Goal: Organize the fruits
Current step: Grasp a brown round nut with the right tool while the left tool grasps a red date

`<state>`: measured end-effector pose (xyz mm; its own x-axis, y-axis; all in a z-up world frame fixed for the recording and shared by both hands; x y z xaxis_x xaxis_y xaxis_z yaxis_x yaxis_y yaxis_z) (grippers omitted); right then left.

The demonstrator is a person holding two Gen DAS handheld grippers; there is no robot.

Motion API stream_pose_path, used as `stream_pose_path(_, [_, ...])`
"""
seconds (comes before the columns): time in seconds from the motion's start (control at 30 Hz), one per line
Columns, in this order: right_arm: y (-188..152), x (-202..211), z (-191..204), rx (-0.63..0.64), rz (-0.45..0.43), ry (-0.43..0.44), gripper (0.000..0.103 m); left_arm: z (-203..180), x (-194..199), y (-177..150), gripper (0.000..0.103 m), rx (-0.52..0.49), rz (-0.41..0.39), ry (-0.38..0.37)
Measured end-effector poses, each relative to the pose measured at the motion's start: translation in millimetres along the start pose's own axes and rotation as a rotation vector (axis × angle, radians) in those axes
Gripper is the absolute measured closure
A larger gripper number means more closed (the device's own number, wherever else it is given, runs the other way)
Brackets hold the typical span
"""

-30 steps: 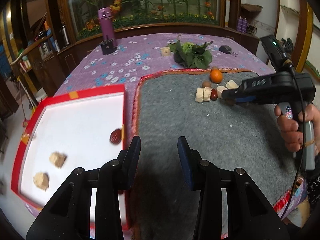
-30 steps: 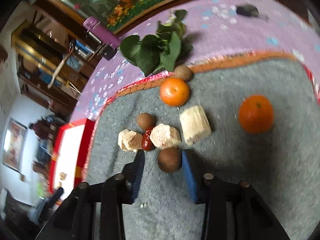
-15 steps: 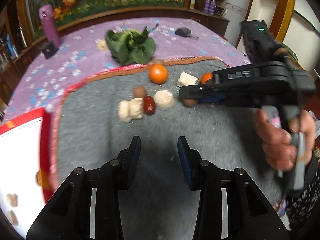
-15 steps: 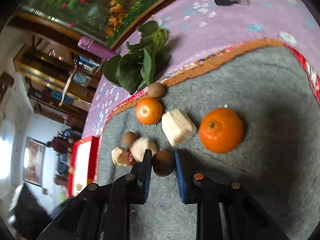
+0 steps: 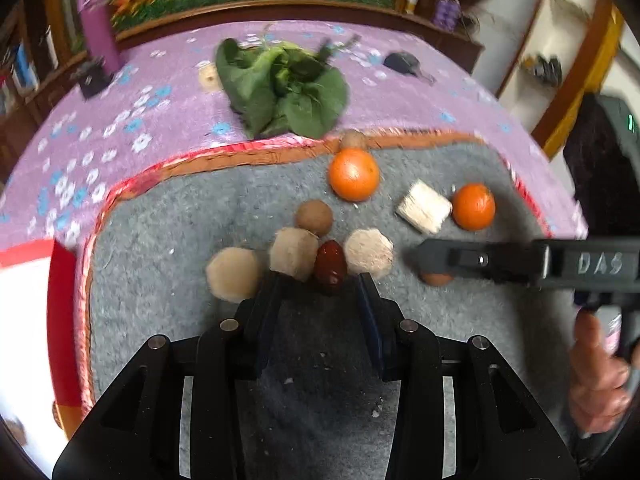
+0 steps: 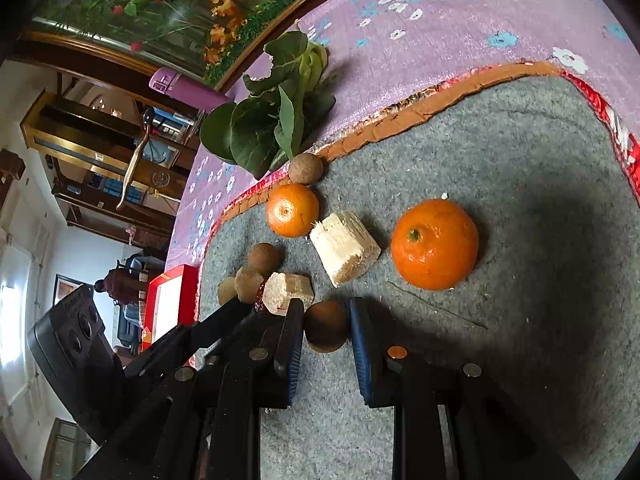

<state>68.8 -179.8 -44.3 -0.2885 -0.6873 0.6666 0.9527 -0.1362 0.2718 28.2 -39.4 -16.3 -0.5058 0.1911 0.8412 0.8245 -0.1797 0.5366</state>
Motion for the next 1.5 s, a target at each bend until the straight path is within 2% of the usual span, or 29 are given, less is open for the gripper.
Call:
stream_pose_path(0.13, [0,0,-2,-0.006,0.001,0.005,0.08,-18,-5,0,0.065,-0.112,-0.01,0.044])
stream_pose_path(0.27, [0,1,-4,-0.01,0.001,0.01,0.08,-10,-9,7,0.066,-0.068,-0.003,-0.003])
stream_pose_path(0.37, [0,1,-4,-0.011,0.002,0.01,0.08,-13,-11,8,0.066,-0.106,-0.012,0.009])
stream_pose_path(0.5, [0,1,-3,-0.01,0.001,0.01,0.08,-19,-11,6,0.073,-0.157,-0.04,0.008])
stream_pose_path(0.63, [0,2,-2,0.0,0.007,0.008,0.08,-15,-9,5,0.076,-0.152,-0.047,-0.004])
stream_pose_path(0.73, [-1,1,0,0.009,0.028,0.015,0.08,-13,-6,3,0.082,-0.155,-0.047,-0.009])
stream_pose_path(1.07, [-3,-3,9,0.045,0.04,0.008,0.076,-9,-3,-2,0.083,-0.112,-0.035,-0.012])
stream_pose_path(1.3, [-5,-5,16,0.099,0.017,-0.026,0.079,-9,-5,2,0.082,-0.081,-0.037,0.012])
stream_pose_path(1.5, [-4,-6,17,0.087,0.024,0.035,0.08,-6,3,-7,0.086,-0.043,-0.064,0.026])
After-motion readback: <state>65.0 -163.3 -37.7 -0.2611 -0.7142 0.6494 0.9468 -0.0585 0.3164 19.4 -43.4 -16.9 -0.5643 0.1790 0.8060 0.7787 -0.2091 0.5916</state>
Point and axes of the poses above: each gripper's, at about its wrist camera, not at the fingertips, and x roughly against the way its jaws point, z to its left, y to its top, the point moved 4 cm from there along -x, roughly the way its jaws point
